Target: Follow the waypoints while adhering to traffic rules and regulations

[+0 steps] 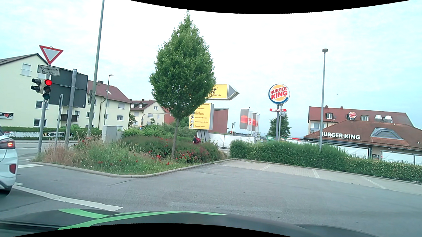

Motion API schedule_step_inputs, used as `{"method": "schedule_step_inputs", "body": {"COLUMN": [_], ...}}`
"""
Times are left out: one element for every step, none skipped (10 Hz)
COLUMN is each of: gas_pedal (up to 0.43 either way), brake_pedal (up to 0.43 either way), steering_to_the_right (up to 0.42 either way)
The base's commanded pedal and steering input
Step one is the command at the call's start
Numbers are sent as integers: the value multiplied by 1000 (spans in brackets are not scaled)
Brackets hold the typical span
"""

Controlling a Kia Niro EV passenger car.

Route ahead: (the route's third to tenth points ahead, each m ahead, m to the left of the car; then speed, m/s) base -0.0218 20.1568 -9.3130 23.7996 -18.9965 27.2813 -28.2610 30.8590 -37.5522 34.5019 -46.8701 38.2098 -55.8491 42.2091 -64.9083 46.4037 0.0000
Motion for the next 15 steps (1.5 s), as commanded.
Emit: {"method": "schedule_step_inputs", "body": {"gas_pedal": [0, 0, 0, 0, 0, 0, 0, 0, 0, 0, 0, 0, 0, 0, 0], "brake_pedal": [128, 128, 128, 128, 128, 128, 128, 128, 128, 128, 128, 128, 128, 128, 128], "steering_to_the_right": [-360, -360, -359, -359, -360, -359, -359, -359, -359, -359, -359, -359, -359, -359, -359]}}
